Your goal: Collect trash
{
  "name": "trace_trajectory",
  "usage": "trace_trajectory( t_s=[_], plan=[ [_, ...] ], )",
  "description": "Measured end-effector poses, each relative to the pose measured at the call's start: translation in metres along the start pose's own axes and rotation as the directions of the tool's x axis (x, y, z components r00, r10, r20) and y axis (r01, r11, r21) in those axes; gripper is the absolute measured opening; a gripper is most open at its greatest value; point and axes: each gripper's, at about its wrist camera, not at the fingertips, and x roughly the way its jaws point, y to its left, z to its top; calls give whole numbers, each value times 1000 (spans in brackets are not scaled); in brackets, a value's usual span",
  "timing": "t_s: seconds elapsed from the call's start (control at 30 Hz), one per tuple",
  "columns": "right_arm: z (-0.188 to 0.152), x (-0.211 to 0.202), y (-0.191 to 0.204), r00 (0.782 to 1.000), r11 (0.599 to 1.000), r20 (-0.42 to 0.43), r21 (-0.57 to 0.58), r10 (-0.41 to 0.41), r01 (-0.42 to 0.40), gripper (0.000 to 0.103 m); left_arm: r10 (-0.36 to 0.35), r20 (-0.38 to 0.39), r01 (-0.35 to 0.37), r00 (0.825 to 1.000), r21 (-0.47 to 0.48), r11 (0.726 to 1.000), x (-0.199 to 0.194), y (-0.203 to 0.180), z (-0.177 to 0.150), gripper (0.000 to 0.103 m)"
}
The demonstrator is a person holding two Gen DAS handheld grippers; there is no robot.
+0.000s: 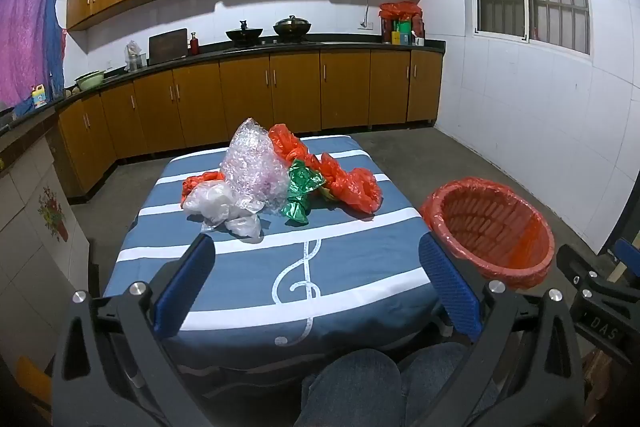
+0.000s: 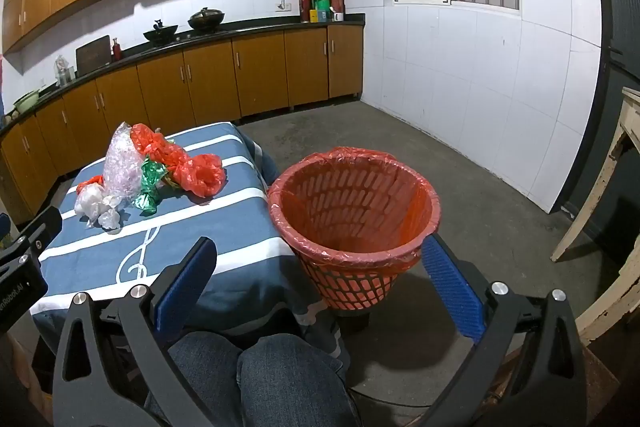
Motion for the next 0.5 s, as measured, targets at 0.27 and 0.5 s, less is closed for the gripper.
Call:
trace_trajectory(
  t_s=[0.27,0.5],
  plan=[
    [0,1,0,1000,1000,0,3,-2,2,101,-2,-2,2,1000,-2,1000,0,1,0,99],
    [0,0,0,1000,1000,1,-3,-2,2,101,-2,-4,2,1000,-1,1000,1,0,0,99]
  ],
)
